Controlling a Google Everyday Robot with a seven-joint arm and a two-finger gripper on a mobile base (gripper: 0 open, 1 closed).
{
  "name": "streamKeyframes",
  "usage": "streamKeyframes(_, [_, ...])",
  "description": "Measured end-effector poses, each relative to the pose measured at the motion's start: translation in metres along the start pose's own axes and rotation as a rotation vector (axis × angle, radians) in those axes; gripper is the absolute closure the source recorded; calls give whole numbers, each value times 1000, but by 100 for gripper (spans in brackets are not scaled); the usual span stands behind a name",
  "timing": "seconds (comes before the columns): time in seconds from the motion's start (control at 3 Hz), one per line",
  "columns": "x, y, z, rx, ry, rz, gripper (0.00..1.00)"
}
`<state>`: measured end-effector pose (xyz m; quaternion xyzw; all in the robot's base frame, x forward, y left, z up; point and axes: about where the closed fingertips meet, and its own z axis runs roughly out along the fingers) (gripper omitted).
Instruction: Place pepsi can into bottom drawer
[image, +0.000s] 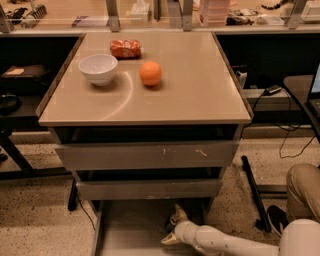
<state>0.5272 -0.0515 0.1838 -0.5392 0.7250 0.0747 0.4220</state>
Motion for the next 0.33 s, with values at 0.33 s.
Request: streamKeyframes(0.33, [0, 0, 0, 0, 0, 0, 0])
